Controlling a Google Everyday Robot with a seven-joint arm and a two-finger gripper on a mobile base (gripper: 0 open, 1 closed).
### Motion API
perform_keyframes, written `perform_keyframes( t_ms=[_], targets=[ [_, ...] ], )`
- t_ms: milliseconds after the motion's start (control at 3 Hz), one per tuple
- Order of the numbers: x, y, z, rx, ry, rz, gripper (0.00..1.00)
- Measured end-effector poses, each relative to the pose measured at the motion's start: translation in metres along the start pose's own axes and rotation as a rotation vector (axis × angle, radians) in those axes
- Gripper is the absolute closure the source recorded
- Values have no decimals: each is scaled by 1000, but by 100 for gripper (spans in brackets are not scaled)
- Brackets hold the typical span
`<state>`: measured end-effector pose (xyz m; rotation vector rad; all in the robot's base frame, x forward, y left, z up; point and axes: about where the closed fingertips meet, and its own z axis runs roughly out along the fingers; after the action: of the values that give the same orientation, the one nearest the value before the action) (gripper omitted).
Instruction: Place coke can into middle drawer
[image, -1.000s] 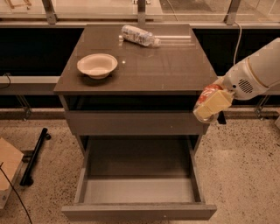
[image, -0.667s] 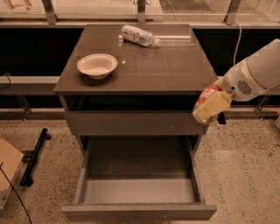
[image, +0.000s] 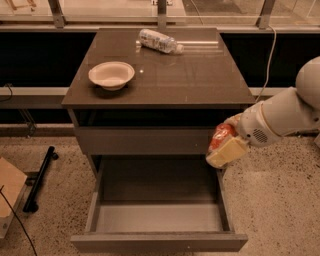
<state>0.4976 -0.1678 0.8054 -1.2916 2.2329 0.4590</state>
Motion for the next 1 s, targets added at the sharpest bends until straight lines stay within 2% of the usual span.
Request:
perform_keyframes(
  t_ms=[333,667,1000],
  targets=[
    [21,10,41,-59,1,-16,100],
    [40,13,87,-123,-15,-26,100],
    [54,11,118,-170,-28,-14,100]
  ],
)
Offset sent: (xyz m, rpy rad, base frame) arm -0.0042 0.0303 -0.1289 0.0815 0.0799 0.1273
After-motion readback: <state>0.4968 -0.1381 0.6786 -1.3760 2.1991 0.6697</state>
